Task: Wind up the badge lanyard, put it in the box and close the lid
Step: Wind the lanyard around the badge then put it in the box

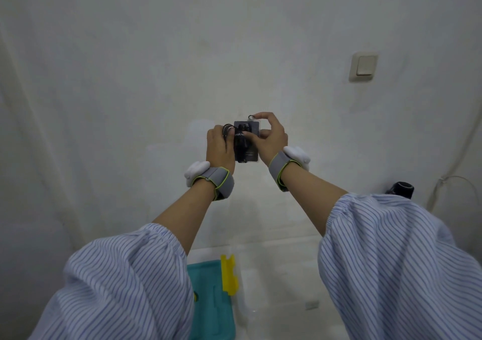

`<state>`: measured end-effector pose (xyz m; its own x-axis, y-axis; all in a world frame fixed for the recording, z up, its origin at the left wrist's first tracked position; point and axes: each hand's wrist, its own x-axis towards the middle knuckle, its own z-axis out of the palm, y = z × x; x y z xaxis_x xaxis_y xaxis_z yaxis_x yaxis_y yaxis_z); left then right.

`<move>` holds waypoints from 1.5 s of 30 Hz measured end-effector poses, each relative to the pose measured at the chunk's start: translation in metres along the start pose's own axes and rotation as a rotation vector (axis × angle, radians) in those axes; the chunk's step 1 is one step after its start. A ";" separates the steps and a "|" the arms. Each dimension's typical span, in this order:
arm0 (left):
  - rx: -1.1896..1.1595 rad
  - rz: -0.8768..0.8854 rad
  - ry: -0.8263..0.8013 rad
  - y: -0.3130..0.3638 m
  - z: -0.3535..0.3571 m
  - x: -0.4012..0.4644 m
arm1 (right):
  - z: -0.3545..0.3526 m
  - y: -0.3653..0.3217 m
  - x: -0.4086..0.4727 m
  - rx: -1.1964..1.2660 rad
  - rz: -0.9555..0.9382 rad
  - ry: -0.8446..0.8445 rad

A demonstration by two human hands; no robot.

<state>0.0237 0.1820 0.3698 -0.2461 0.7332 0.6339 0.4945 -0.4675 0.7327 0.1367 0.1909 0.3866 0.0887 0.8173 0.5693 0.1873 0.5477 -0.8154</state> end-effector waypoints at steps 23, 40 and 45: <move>-0.072 -0.129 0.006 0.002 -0.003 -0.004 | 0.015 0.000 0.001 0.057 0.001 -0.174; 0.020 -0.078 0.012 -0.003 -0.007 -0.003 | 0.018 0.000 -0.002 0.158 0.045 -0.224; 0.003 -0.046 -0.025 -0.005 -0.007 -0.004 | 0.017 0.001 -0.002 0.156 0.036 -0.180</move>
<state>0.0168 0.1778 0.3656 -0.2479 0.7657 0.5935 0.4859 -0.4318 0.7599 0.1200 0.1931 0.3833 -0.0859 0.8478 0.5233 0.0326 0.5274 -0.8490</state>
